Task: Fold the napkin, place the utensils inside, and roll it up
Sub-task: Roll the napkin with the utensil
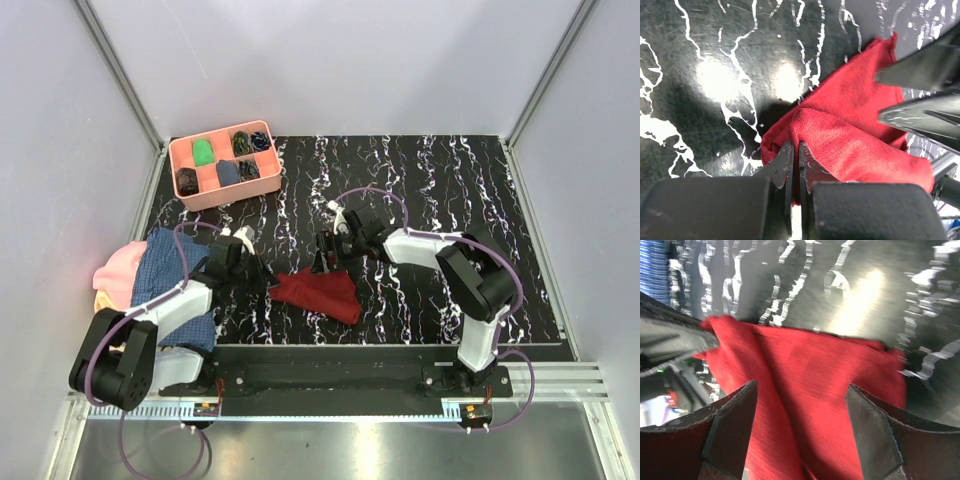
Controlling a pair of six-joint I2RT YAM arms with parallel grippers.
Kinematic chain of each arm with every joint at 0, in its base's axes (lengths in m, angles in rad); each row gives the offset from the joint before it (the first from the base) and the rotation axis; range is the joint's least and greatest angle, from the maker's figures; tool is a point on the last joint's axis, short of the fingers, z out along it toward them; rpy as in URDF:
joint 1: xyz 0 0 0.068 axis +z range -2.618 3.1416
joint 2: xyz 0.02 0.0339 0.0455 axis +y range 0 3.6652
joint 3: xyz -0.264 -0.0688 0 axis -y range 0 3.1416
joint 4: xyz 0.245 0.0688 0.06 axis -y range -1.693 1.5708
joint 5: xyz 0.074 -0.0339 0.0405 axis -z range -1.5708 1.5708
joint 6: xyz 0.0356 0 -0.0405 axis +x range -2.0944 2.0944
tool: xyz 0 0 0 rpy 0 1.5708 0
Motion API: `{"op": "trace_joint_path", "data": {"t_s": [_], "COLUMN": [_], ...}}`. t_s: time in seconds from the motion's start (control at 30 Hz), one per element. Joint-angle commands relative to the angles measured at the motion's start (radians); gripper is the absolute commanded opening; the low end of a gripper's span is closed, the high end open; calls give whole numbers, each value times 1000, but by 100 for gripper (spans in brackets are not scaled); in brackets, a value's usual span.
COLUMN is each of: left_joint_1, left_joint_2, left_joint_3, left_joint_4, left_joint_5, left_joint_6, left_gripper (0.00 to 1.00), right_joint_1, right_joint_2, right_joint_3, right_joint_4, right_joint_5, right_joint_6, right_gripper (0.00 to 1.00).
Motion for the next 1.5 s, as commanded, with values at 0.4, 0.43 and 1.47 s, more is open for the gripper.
{"op": "trace_joint_path", "data": {"t_s": [0.4,0.43,1.47], "left_joint_1": [3,3,8], "left_joint_2": [38,50,12], "left_joint_3": [65,72,149], "left_joint_4": [-89,-90,-112], "left_joint_5": [-31,-26,-17], "left_joint_6": [-4,-2,45], "left_gripper": [0,0,37], "right_joint_1": [203,223,428], "right_joint_2": [-326,-318,-22], "right_joint_3": [-98,-98,-12], "right_joint_4": [-56,-54,-246], "right_joint_5": [209,220,515], "right_joint_6": [-397,-411,-410], "right_gripper": [87,87,40]}}
